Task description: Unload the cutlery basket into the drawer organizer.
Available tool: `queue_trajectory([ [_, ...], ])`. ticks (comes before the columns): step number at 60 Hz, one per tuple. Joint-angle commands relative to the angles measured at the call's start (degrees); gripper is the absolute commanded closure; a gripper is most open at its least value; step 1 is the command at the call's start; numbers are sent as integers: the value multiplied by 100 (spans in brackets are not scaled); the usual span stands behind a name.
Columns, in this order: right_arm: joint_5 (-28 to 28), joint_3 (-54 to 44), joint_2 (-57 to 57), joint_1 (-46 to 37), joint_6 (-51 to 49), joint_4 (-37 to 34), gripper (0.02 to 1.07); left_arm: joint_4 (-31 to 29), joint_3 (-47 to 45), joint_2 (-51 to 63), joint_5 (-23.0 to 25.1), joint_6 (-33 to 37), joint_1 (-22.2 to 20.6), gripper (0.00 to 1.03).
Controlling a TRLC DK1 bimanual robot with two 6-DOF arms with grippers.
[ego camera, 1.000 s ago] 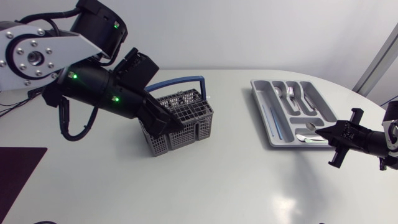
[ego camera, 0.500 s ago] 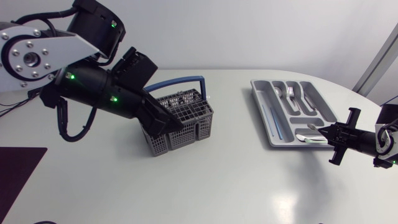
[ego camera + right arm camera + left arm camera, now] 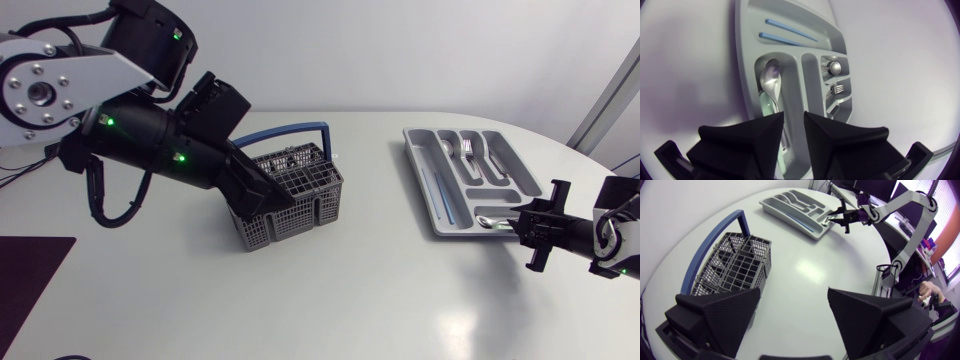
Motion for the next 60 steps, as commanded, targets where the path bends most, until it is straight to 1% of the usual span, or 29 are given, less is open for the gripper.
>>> queue_trajectory([
  [1,29,-115,40,32,-149,62,41,27,-181,-106,-23,-71,49,5],
  [4,29,-115,-127,24,-17,-17,33,27,-208,-132,-32,-71,58,5],
  [6,12,-80,-285,24,88,-202,29,27,-216,-159,-32,-71,84,5],
  [9,-32,-10,-505,24,168,-527,25,27,-252,-185,-40,-71,146,5],
  [18,-208,192,-1331,164,686,-1529,22,18,-375,-343,-76,-71,348,5],
  [22,-287,280,-1700,349,1064,-2004,20,9,-454,-457,-93,-80,497,5],
  [31,-357,403,-2245,955,1960,-2742,20,18,-805,-721,-251,-71,743,5],
  [39,-278,456,-2474,1658,2839,-2918,20,44,-1113,-950,-357,-18,1051,5],
  [45,-67,588,-2491,2265,3630,-2935,20,168,-1359,-1099,-480,61,1359,5],
  [53,258,931,-2175,2985,4571,-2909,20,466,-1640,-1161,-629,131,1684,5],
  [57,434,1141,-1903,3284,4975,-2847,20,756,-1834,-1152,-867,175,1798,5],
  [60,513,1326,-1665,3495,5239,-2839,20,1082,-1992,-1117,-1078,202,1807,5],
])
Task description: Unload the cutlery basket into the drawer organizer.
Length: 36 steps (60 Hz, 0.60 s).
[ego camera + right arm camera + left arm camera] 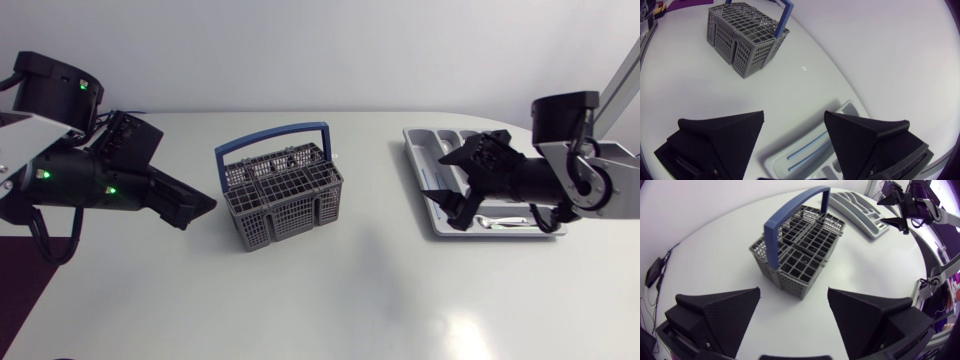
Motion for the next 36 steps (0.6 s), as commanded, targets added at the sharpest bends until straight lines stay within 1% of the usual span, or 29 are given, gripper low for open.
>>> queue_trajectory([
  [1,168,358,442,353,730,29,20,378,-366,16,-256,140,80,5],
  [6,352,683,881,590,1169,108,20,712,-489,227,-450,176,159,5],
  [10,414,991,1251,695,1503,117,20,923,-515,420,-467,167,265,5],
  [13,423,1184,1479,739,1697,108,20,1064,-524,517,-476,167,326,5],
  [16,414,1430,1752,783,1917,64,20,1415,-594,684,-529,132,361,5],
  [21,405,1817,2165,854,2251,-103,20,1767,-603,1044,-555,88,414,5],
  [28,361,2336,2657,985,2708,-428,20,2048,-489,1501,-555,35,432,5],
  [36,150,2828,3114,1179,3129,-648,20,2110,-252,1897,-546,17,441,5],
])
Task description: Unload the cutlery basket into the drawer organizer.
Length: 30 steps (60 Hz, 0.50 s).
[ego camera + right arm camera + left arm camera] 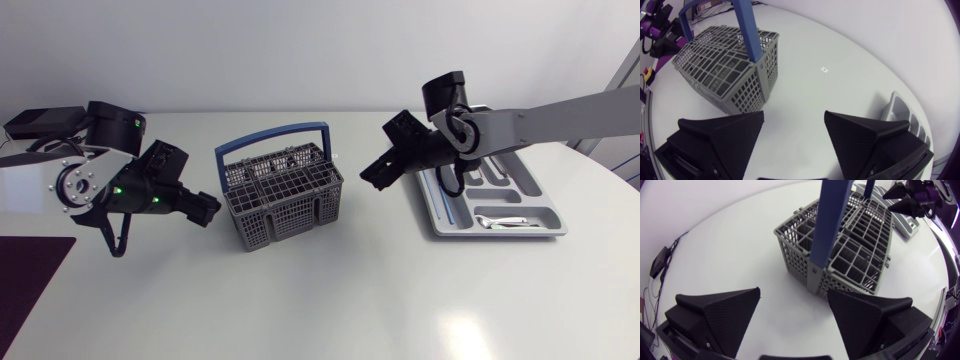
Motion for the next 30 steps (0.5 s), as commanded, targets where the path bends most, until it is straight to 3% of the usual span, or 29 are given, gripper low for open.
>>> queue_trajectory([
  [1,-73,308,314,160,417,-171,20,123,192,240,-28,-66,62,5],
  [13,-398,800,727,336,690,-391,20,343,368,495,-37,-66,10,5],
  [30,-811,554,499,398,769,-488,20,765,482,785,-28,-66,-131,5],
])
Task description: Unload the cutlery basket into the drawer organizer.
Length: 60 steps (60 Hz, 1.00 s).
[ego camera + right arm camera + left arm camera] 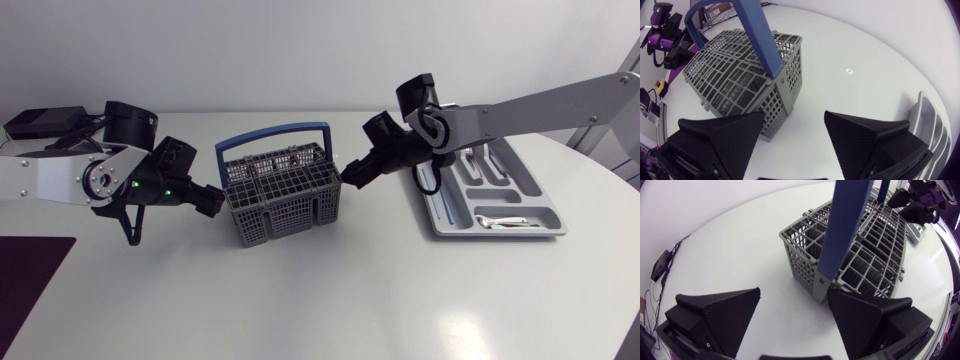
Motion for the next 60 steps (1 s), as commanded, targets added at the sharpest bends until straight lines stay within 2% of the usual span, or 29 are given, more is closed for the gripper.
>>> queue_trajectory([
  [1,-208,-165,-146,114,152,-90,20,175,220,162,83,-66,-133,5],
  [19,-269,-1027,-858,237,47,-46,20,236,431,311,118,-66,-476,5],
  [44,-313,-1993,-1860,-449,-419,-231,20,219,800,628,75,-250,-1249,5],
  [60,-322,-2072,-1895,-440,-419,-222,20,175,668,461,39,-215,-1109,5],
])
